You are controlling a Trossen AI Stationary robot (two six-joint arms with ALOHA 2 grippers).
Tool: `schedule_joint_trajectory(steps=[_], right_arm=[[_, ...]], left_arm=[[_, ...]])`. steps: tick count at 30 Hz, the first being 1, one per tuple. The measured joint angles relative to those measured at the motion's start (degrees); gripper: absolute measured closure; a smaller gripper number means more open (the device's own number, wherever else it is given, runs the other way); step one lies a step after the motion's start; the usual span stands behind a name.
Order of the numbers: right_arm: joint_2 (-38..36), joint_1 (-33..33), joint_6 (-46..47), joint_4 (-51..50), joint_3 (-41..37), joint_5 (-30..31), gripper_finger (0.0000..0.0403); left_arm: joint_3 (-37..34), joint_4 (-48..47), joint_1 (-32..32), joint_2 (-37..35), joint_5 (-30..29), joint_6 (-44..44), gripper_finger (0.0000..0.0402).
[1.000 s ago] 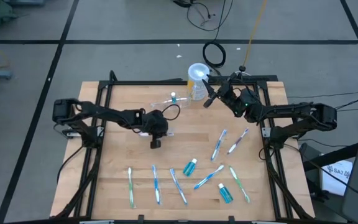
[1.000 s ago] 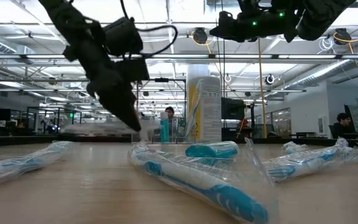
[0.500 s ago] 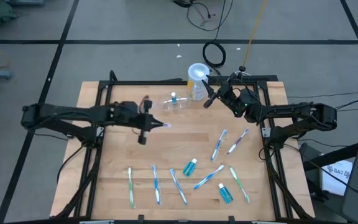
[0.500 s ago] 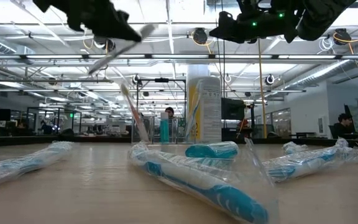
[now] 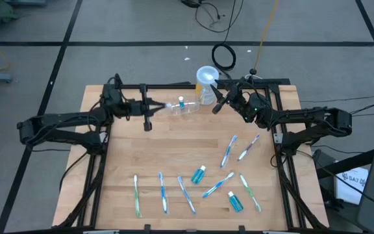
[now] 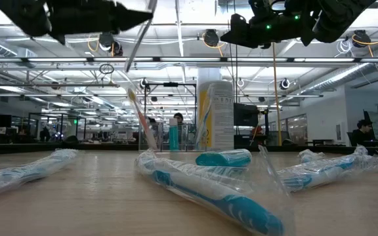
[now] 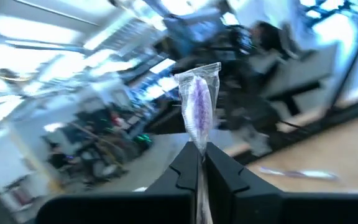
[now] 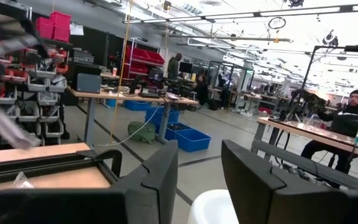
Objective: Pick & Place toothbrushing station
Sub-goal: Put the top violet toothbrush into the left section of the transparent organizer
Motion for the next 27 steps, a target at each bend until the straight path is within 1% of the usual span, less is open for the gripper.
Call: schedule_joint_trajectory(steps=[2,4,6,10,13,16,21,24,27], right_arm=[[0.0,0.0,0.0,-0.1,0.0,0.0,0.0287],[0.0,0.0,0.1,0.0,0.0,0.0,0.0287],[0.0,0.0,0.2,-0.1,0.0,0.0,0.0287],[0.0,0.0,0.2,0.3,0.0,0.0,0.0287],[0.0,0.0,0.2,0.4,0.0,0.0,0.0287],[0.0,0.0,0.1,0.4,0.0,0.0,0.0287],[0.0,0.0,0.0,0.3,0.0,0.0,0.0287],[0.0,0.0,0.0,0.3,0.0,0.0,0.0287],[0.0,0.0,0.0,0.4,0.0,0.0,0.0287]], left_arm=[[-2.6,9.2,2.9,2.7,1.2,-3.8,0.0397],[-4.2,18.5,5.6,5.9,3.4,-10.7,0.0395],[-4.7,26.4,7.6,10.1,3.9,-16.9,0.0391],[-4.1,37.4,10.2,20.0,3.8,-23.8,0.0397],[-3.1,46.6,11.7,26.8,3.3,-29.0,0.0393],[-2.3,47.0,12.5,31.2,1.5,-31.6,0.0392],[-1.1,47.3,12.5,36.5,-2.2,-34.8,0.0394],[-0.9,47.4,12.2,38.2,-5.8,-34.1,0.0391],[-0.9,47.4,12.2,39.7,-9.0,-33.5,0.0397]])
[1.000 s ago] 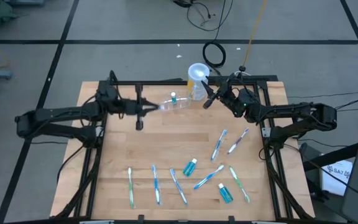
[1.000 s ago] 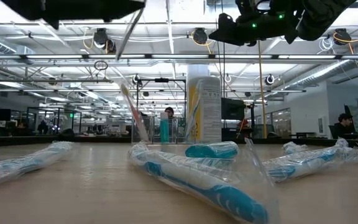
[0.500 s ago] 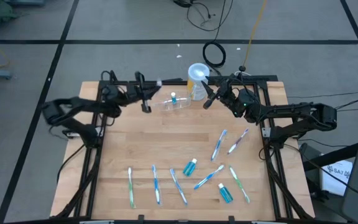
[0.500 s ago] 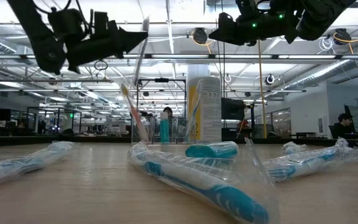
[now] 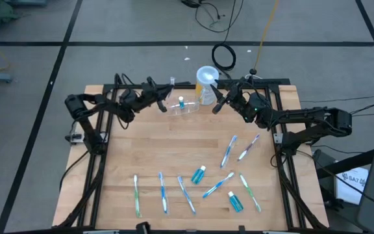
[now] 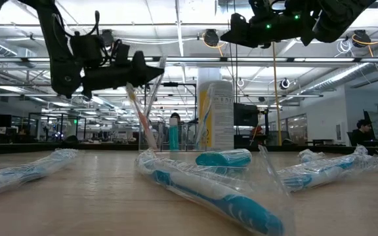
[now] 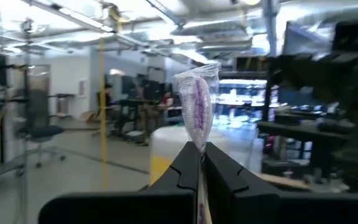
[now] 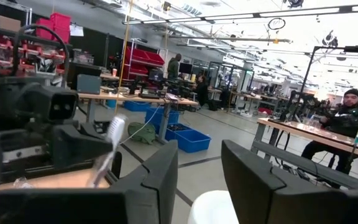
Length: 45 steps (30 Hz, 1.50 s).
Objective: Pick & Place toothbrushing station
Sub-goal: Put the top violet toothbrush into the left section of the transparent organizer, then put the top blue mouthwash into the middle section of the transparent organizer
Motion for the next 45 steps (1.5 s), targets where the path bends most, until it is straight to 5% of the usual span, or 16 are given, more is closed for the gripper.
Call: schedule_joint_trajectory(steps=[10,28,38,45], right_arm=[[0.0,0.0,0.0,-0.4,0.0,0.0,0.0287],[0.0,0.0,0.0,-2.4,0.0,0.1,0.0287],[0.0,0.0,0.0,-3.3,0.0,0.1,0.0287],[0.0,0.0,0.1,-4.3,0.0,0.2,0.0287]], left_arm=[[0.0,-4.5,-1.6,3.0,-4.6,0.5,0.0395],[0.0,-14.4,-7.3,3.1,-25.2,7.0,0.0384],[0.0,-15.4,-10.3,3.1,-27.7,10.3,0.032],[-0.1,-18.3,-11.9,-0.5,-38.0,11.0,0.0271]])
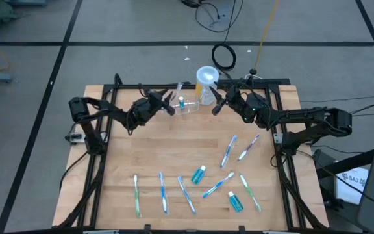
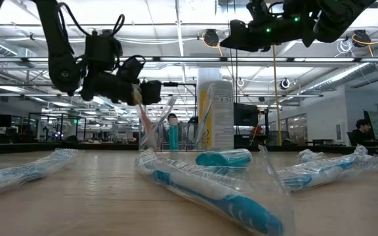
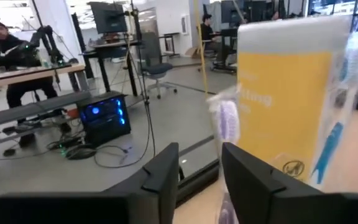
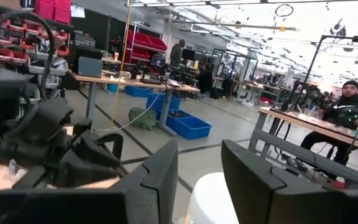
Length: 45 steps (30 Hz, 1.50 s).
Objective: Pick & Place toothbrushing station
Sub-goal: Put the top blue mouthwash into the middle section of the transparent organizer
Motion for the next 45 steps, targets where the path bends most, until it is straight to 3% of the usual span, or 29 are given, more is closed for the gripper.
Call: schedule_joint_trajectory(steps=[10,15,18,22,27,29,32,35,40,45], right_arm=[[0.0,0.0,5.0,-3.4,0.0,-0.2,0.0287],[0.0,0.0,4.7,-6.6,0.0,-5.7,0.0287],[0.0,0.0,3.0,-8.1,0.0,-11.0,0.0287],[0.0,0.0,2.0,-10.0,0.0,-22.9,0.0287],[0.0,0.3,3.3,-7.3,0.0,-39.4,0.0287],[0.0,1.4,5.1,-6.1,0.0,-42.1,0.0287],[0.0,5.1,2.4,-8.2,0.0,-42.2,0.0287],[2.0,9.9,-3.4,-7.5,0.0,-42.2,0.0287],[6.4,15.8,-4.9,-2.6,0.1,-42.1,0.0287],[10.6,18.1,2.4,-2.9,0.0,-41.9,0.0286]], left_arm=[[0.0,-16.1,-1.7,-16.2,-3.4,3.1,0.0263],[0.0,-25.5,-3.2,-25.7,-2.6,1.4,0.0265],[0.0,-29.8,-5.4,-30.1,-0.8,1.0,0.0265],[0.0,-30.3,-8.9,-33.1,1.9,0.7,0.0266],[0.0,-30.4,-11.9,-33.8,2.5,6.4,0.0266],[0.0,-28.3,-12.5,-33.7,2.6,10.2,0.0266],[1.0,-23.6,-13.3,-33.9,2.5,15.6,0.0266],[4.4,-26.1,-13.6,-34.2,2.5,18.1,0.0266],[11.8,-42.5,-13.5,-34.9,2.5,17.5,0.0266],[15.1,-56.2,-13.5,-34.8,2.5,17.6,0.0266]])
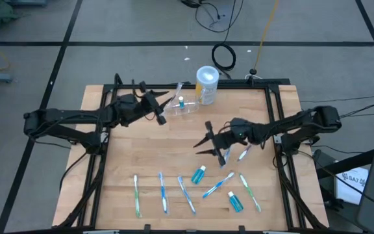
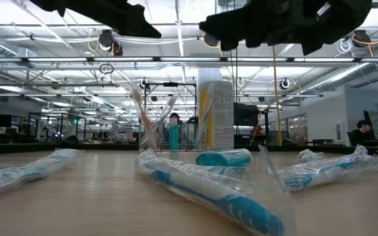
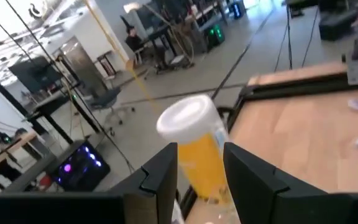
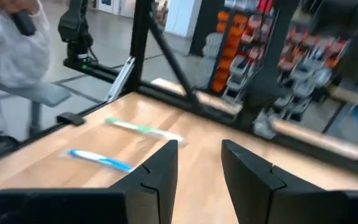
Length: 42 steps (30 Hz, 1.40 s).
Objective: Pick & Place toothbrushing station
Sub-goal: Put the top blue mouthwash into the middle section of the transparent organizer
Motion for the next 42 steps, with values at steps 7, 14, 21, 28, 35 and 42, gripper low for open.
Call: schedule_joint_trajectory(steps=[7,14,21,28,35,42], right_arm=[[6.1,2.8,9.4,-4.8,0.0,1.6,0.026],[12.0,4.0,10.0,-11.4,0.0,4.4,0.0216],[15.8,4.1,6.1,-20.1,0.0,2.2,0.0206],[18.3,4.1,-1.3,-19.2,0.0,-0.2,0.0206],[18.4,4.1,-13.3,-17.4,0.0,1.3,0.0206],[18.2,3.9,-22.9,-17.3,0.0,2.6,0.0206]], left_arm=[[0.0,-1.7,0.4,0.0,-6.2,1.2,0.0266],[0.0,-1.7,2.2,0.0,-6.5,0.5,0.0266],[0.0,-3.2,3.1,0.0,-6.6,-1.9,0.0266],[0.0,-5.7,3.1,0.0,-6.5,-3.2,0.0266],[0.0,-7.1,3.1,0.0,-6.5,-5.9,0.0266],[0.0,-9.1,3.1,0.0,-6.4,-7.6,0.0266]])
